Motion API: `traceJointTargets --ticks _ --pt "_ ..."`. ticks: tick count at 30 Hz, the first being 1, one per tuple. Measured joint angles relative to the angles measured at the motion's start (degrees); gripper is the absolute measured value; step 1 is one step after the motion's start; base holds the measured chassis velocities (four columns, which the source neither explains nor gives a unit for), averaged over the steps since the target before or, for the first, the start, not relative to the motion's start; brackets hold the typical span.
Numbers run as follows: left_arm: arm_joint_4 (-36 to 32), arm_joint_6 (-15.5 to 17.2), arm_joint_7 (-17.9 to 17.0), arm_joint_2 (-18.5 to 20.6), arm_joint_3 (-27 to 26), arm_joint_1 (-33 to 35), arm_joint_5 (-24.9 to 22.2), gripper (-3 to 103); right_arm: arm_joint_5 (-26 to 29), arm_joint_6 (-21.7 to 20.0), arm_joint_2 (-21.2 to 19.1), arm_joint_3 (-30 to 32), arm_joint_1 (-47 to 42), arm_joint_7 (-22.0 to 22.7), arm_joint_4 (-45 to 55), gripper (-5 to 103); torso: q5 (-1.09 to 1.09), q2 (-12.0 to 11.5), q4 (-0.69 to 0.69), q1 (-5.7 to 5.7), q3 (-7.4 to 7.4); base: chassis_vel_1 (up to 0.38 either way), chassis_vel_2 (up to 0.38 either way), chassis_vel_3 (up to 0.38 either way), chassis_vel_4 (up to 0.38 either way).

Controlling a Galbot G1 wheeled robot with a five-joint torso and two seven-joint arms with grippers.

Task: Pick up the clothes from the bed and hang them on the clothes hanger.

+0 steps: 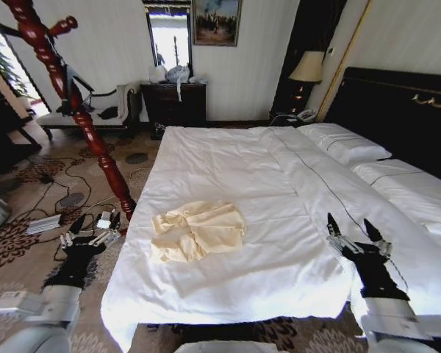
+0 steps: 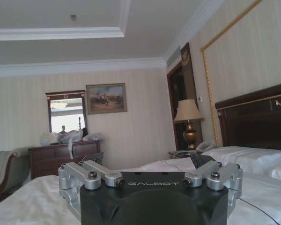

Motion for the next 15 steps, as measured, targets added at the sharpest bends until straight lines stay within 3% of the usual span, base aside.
traceJointTargets --ticks 4,8,12,15 --pt "8.0 -1.0 -1.2 1.5 2.4 -3.2 3.2 100 -0.9 0.9 0.0 -0.3 2.1 -0.1 -4.6 100 -0.02 0.0 0.0 0.0 0.0 0.0 0.0 0.0 0.0" --pt "23.2 0.2 -5.2 3.8 6.5 -11.2 2.4 100 -1.1 2.3 -0.3 -0.2 4.7 0.0 -10.8 100 -0.06 0.0 -0.01 0.0 0.01 0.0 0.0 0.0 0.0" --pt "24.2 3.1 -6.7 3.4 8.3 -14.1 -0.6 100 -1.0 2.7 -0.2 -1.0 6.2 -0.1 -14.3 100 -0.03 0.0 -0.01 0.01 0.01 0.0 0.0 0.0 0.0" --pt "21.9 3.7 -5.7 3.3 8.4 -14.2 -2.0 100 -0.4 2.9 -0.2 -1.7 7.1 -0.3 -16.0 100 -0.03 0.0 -0.01 0.01 0.01 0.0 0.0 0.0 0.0"
